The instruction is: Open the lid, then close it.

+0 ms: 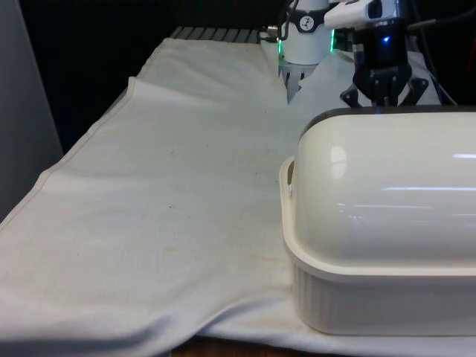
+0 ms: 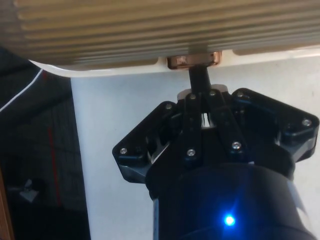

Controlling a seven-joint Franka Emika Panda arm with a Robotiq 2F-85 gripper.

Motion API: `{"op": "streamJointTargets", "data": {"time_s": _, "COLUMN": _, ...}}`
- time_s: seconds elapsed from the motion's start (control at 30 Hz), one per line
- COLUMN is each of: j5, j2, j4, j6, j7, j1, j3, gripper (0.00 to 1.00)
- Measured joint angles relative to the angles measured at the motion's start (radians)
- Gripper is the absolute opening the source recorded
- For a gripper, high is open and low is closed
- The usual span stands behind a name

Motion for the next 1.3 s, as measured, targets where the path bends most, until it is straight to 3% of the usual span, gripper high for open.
{"op": "streamJointTargets", "data": {"time_s": 1.3, "j5": 0.002, "j2": -0.034, "j4": 0.031, "j6": 0.021, "j7": 0.0, "j1": -0.002, "j3": 0.002, "gripper": 0.0}}
